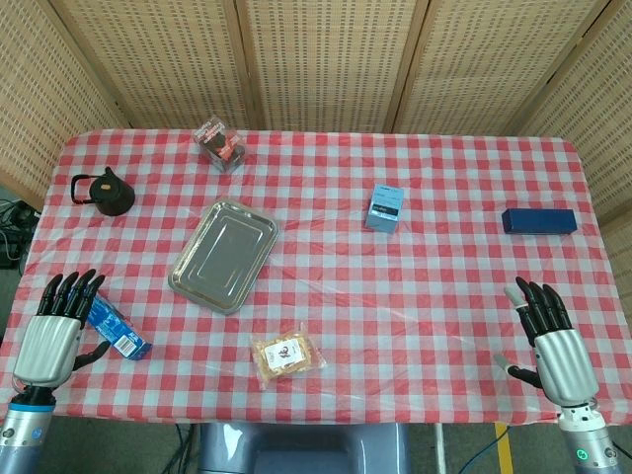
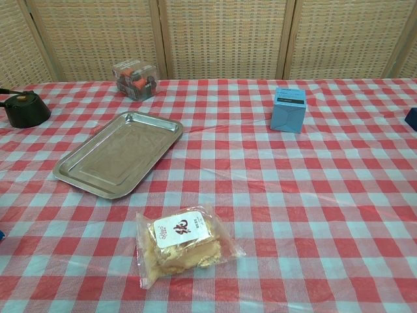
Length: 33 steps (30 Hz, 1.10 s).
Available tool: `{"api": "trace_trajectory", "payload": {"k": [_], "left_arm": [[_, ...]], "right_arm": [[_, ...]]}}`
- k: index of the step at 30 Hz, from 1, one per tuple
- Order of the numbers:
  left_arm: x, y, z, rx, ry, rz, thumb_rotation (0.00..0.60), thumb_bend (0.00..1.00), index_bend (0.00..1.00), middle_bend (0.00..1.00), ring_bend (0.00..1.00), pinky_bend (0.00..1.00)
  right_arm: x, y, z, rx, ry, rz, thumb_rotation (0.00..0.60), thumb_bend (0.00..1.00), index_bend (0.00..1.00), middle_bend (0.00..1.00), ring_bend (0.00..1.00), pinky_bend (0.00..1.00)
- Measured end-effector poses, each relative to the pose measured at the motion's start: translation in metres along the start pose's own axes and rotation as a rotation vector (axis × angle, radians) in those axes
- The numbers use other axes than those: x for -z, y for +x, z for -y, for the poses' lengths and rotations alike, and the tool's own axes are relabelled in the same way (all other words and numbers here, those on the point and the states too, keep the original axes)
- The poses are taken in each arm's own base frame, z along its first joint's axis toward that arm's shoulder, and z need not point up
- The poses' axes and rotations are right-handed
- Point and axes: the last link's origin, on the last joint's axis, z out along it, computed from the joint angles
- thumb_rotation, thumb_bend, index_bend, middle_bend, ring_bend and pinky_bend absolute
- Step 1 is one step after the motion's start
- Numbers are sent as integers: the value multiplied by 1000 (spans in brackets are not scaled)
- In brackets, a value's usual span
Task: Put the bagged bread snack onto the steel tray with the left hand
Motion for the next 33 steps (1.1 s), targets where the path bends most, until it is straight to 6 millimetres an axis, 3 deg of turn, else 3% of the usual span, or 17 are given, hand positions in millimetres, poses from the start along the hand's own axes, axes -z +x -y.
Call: {"api": "trace_trajectory", "payload": {"k": [33], "left_arm": [[-11,-8,-6,1,-69,53,600,11,0,0,0,0]], "right_arm": [[0,2,-7,-2,-40,-1,600,67,0,0,0,0]]}}
